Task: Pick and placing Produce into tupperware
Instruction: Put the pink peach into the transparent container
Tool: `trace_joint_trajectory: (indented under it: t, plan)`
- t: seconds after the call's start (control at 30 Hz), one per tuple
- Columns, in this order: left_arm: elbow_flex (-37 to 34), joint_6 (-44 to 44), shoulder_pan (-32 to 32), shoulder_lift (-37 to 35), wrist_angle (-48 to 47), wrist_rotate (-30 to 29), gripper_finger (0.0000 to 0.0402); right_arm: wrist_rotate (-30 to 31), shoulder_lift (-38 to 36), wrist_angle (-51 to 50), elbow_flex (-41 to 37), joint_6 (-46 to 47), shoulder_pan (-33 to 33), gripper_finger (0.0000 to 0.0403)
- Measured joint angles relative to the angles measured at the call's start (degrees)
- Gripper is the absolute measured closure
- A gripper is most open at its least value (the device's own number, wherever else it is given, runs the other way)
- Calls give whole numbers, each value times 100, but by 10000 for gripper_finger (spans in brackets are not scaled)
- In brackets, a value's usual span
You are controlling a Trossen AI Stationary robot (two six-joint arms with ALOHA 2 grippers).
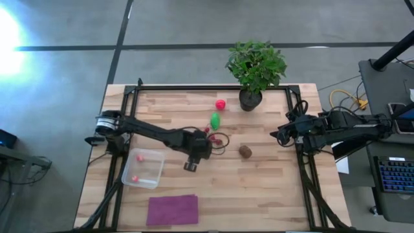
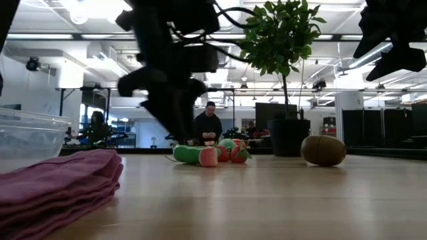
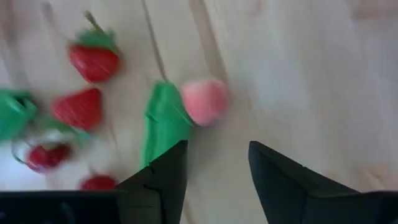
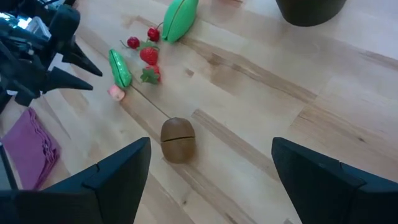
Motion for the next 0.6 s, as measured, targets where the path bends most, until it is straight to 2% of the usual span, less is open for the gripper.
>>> trace_joint_trajectory:
  t: [0.1,0.2,0.3,0.6]
  plan:
    - [247,245,113,102,62,51,257,-34,0,-12,0,63,0,77]
    - [362,263,202,148,63,359,260,-75,-2,-24,1,133,2,77]
    - [342,250,233,176,117,618,261,-76,-2,-40,0,145,2,77]
    - [326,258,228,359,778,865,261,-80,0,-40,0,145,2,77]
